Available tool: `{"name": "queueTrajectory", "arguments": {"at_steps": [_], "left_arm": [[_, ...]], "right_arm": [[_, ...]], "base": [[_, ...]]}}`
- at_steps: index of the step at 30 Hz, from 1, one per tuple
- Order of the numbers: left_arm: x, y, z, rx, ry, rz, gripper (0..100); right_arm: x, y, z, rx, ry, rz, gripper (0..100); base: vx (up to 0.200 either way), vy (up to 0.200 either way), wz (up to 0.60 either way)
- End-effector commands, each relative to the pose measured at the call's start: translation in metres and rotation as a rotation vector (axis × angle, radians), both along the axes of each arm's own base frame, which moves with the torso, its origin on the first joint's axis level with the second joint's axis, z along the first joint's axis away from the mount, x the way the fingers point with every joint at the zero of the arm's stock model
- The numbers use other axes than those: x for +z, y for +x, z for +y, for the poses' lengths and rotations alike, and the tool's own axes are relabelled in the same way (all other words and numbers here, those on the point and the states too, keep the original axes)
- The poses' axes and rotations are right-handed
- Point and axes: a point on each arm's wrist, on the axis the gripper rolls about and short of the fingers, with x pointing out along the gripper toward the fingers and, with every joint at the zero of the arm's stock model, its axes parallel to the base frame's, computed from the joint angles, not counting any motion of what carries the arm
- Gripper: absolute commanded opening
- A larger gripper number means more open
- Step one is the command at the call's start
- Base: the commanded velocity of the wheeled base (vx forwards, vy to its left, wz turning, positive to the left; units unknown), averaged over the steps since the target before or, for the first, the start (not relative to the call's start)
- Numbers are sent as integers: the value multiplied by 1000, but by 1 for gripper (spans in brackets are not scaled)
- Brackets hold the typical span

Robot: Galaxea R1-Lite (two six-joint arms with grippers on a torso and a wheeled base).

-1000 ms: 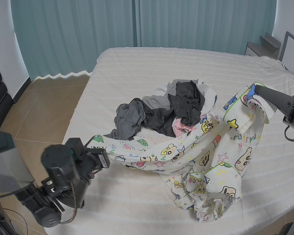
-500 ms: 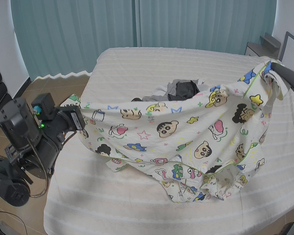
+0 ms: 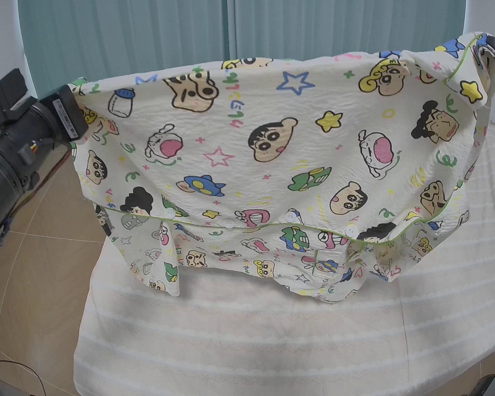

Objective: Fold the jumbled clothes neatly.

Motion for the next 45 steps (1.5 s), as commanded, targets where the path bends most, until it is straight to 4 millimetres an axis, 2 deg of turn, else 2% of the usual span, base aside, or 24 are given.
{"name": "queueTrajectory", "arguments": {"at_steps": [1,7,22,37,45], "left_arm": [[10,-15,8,-7,-26,-42,0],[-1,-20,11,-8,-13,-18,0],[-3,-26,15,-5,-18,-22,0],[-4,-32,14,-51,-93,-19,0],[-5,-33,11,-69,-88,-13,0]], "right_arm": [[2,-7,-2,9,7,-17,0],[-1,-16,-5,59,1,-10,0],[-4,-18,-6,91,11,27,0],[-10,-20,-7,91,6,40,0],[-12,-20,-7,91,4,46,0]], "base": [[0,0,0],[0,0,0],[-200,0,0],[0,0,0],[0,-200,0]]}}
